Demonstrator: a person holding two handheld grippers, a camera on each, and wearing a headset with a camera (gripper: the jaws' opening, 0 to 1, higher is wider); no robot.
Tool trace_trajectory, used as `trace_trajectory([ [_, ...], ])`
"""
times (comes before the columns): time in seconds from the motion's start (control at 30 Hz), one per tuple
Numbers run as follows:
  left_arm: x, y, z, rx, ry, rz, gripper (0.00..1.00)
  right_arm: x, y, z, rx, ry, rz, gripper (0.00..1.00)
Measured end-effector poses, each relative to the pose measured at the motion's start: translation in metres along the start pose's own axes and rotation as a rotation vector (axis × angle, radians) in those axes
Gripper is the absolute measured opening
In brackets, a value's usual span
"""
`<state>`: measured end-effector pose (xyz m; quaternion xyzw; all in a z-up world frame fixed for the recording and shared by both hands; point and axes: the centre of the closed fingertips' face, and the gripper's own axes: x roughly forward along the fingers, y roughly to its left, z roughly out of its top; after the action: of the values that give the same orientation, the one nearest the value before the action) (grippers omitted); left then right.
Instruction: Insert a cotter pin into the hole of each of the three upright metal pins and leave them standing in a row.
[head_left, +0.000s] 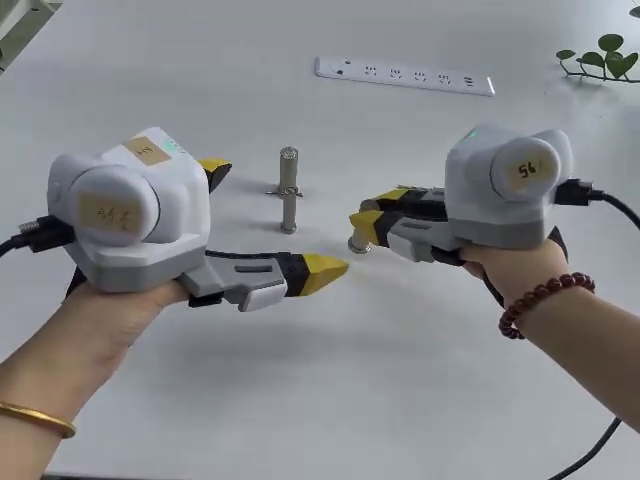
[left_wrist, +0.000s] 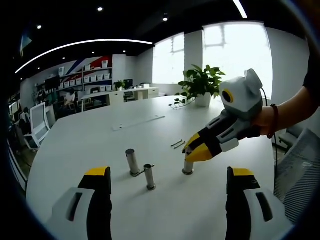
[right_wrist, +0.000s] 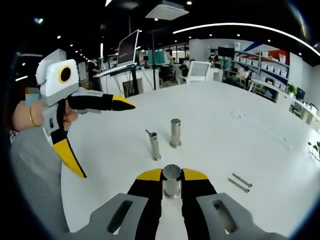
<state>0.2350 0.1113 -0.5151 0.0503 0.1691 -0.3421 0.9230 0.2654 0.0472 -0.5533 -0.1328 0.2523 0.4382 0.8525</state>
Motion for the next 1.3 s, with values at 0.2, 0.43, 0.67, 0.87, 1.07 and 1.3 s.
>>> trace_trajectory([
  [0.2, 0.000, 0.000, -0.001, 0.000, 0.007, 0.003, 0.96, 0.002, 0.001, -0.009, 0.006, 0.011, -0.009, 0.08],
  [0.43, -0.001, 0.001, -0.004, 0.001, 0.015, 0.003, 0.95, -0.001, 0.006, -0.014, 0.022, 0.014, -0.008, 0.08],
  [0.67, 0.000, 0.000, -0.003, 0.016, 0.016, 0.002, 0.95, 0.000, 0.003, -0.016, 0.011, 0.019, -0.007, 0.08],
  [0.87, 0.000, -0.001, -0.004, 0.010, 0.016, -0.001, 0.95, -0.003, 0.005, -0.015, 0.017, 0.006, -0.009, 0.09],
  [1.07, 0.001, -0.003, -0.004, 0.006, 0.020, -0.009, 0.95, -0.006, 0.006, -0.016, 0.059, -0.014, 0.001, 0.14],
  [1.3, 0.001, -0.003, -0.003, -0.011, 0.016, -0.010, 0.96, -0.019, 0.008, -0.010, 0.038, -0.015, 0.024, 0.20],
])
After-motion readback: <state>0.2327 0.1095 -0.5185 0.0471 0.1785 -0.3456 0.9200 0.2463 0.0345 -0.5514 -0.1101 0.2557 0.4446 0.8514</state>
